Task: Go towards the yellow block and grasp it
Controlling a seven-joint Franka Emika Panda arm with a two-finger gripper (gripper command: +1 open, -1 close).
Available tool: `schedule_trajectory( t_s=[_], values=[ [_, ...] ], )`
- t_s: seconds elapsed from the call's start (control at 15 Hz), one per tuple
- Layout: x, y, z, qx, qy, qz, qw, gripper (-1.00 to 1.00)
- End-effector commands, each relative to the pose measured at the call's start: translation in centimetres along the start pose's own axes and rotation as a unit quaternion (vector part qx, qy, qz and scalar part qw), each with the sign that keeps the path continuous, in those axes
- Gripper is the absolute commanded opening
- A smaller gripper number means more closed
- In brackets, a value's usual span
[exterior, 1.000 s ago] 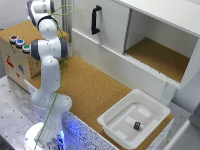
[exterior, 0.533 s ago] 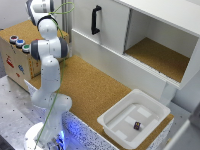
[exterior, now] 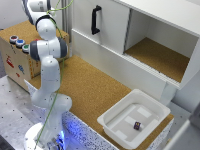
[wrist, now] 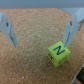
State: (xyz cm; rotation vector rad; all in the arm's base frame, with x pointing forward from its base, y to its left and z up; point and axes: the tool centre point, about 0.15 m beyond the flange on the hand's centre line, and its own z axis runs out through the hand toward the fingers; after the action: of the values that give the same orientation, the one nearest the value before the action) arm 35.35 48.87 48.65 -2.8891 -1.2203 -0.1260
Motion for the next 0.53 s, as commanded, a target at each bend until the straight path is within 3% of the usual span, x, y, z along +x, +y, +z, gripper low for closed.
schedule_trajectory(
  t_s=[0.0,0.2,0.47],
  values=[
    [2.4,0.3,-0.1,-0.015,-0.076,-0.2,0.977,1.0],
    [2.1,2.2,1.1,-0.032,-0.074,-0.271,0.959,1.0],
    [2.6,4.2,2.7,-0.033,-0.049,-0.282,0.958,1.0]
  ],
)
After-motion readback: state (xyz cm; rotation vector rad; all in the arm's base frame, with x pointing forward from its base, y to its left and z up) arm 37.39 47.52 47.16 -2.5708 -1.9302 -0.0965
